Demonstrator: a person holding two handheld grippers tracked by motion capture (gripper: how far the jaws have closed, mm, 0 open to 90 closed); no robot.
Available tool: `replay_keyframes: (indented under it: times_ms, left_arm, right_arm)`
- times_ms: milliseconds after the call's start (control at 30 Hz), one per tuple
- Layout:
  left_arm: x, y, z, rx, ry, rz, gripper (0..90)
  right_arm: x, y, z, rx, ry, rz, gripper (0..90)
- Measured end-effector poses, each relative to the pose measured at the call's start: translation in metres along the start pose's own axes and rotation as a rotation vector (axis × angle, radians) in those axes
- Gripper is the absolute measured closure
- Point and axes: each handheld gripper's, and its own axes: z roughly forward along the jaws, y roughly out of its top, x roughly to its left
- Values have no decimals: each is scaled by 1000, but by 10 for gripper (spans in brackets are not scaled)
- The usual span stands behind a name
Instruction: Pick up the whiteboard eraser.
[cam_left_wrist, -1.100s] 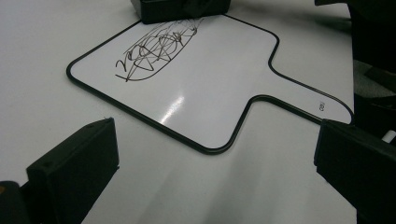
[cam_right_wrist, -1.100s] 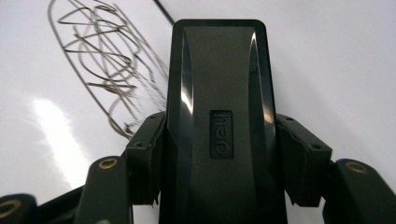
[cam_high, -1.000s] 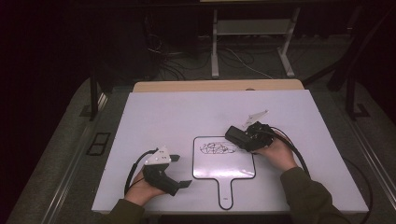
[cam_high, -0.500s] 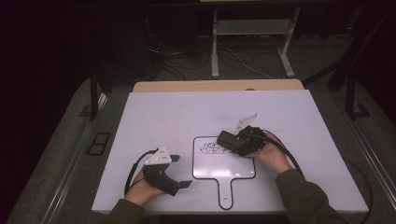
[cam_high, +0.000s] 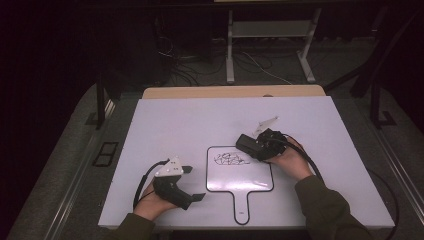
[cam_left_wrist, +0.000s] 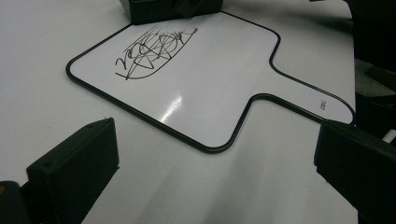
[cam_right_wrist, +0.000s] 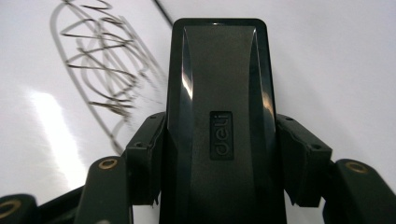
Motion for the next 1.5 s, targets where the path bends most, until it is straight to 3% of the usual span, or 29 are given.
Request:
replay_keyframes:
  times_ms: [267,433,567,867,1033,1200,1333,1500]
  left_arm:
    - [0,0,0,0,0,3,0]
    - [-1,0,0,0,0,5,0]
    - [-1,0,-1,-2,0,3,0]
    - [0,0,0,3,1,5,0]
    - [0,0,0,2,1,5,0]
    - [-1,0,0,3,1,6,0]
    - [-1,1,0,6,-1,9,0]
    - [-1,0,0,1,-1,8,0]
  right_arm:
    - [29,12,5,1,54,-76,385]
    - [37,14,6,1,72,-92,385]
    - [31,13,5,5,62,-75,385]
    - [2,-1,-4,30,-22,4,385]
    - [-4,-3,-5,30,-33,15,385]
    - [6,3,-1,28,-8,-3,385]
    - [22,17,8,19,30,-49,385]
    - [27,25,13,21,44,-63,385]
